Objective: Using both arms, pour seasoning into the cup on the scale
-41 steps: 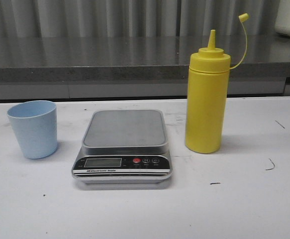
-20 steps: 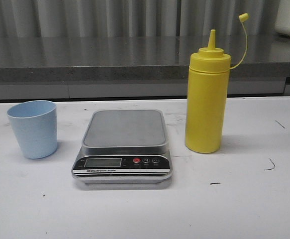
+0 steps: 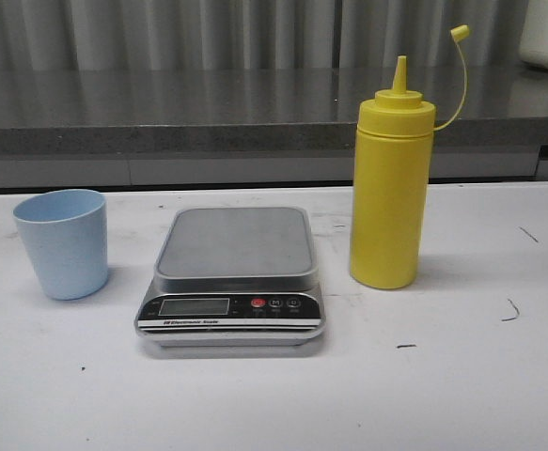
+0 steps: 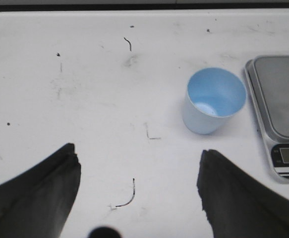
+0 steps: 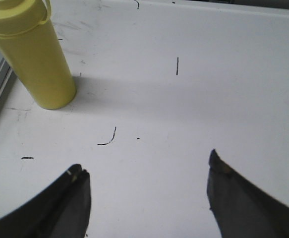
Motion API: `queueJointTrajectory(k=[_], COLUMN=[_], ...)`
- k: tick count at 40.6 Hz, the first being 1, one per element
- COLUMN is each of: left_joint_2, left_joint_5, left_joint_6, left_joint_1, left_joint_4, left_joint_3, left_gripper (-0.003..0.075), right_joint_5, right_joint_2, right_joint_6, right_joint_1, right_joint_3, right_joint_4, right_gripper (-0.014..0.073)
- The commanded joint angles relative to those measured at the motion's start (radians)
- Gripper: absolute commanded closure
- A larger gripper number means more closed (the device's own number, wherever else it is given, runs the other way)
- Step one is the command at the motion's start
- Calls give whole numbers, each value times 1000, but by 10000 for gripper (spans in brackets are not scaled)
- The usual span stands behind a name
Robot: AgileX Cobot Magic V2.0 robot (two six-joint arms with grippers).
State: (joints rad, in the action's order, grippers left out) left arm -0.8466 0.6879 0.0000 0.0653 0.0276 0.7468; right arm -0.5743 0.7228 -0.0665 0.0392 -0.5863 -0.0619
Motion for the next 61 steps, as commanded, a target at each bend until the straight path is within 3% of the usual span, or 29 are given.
queueJointTrajectory(k=[1,9,21,36,61], left_joint_2=[-63,-230,-492,-758,-986], left_joint_5=[-29,13,130,157,143], left_joint_6=[0,0,0,0,0], left_joint_1=[48,103,105,105,105], left_joint_4=[14,18,18,18,20], left_joint_3=[73,181,379,570,637], left_gripper=[228,228,228,228,229], right_joint_5=[57,57,57,57,57], right_joint_2=[3,3,3,3,3], right_joint_6=[-7,-7,-7,-7,-7], right_joint_1=[-4,-4,-4,-4,-4], right_joint_3=[-34,-34,-34,-34,-34], right_joint_4=[-7,-7,-7,-7,-7], right_gripper=[74,74,74,74,74])
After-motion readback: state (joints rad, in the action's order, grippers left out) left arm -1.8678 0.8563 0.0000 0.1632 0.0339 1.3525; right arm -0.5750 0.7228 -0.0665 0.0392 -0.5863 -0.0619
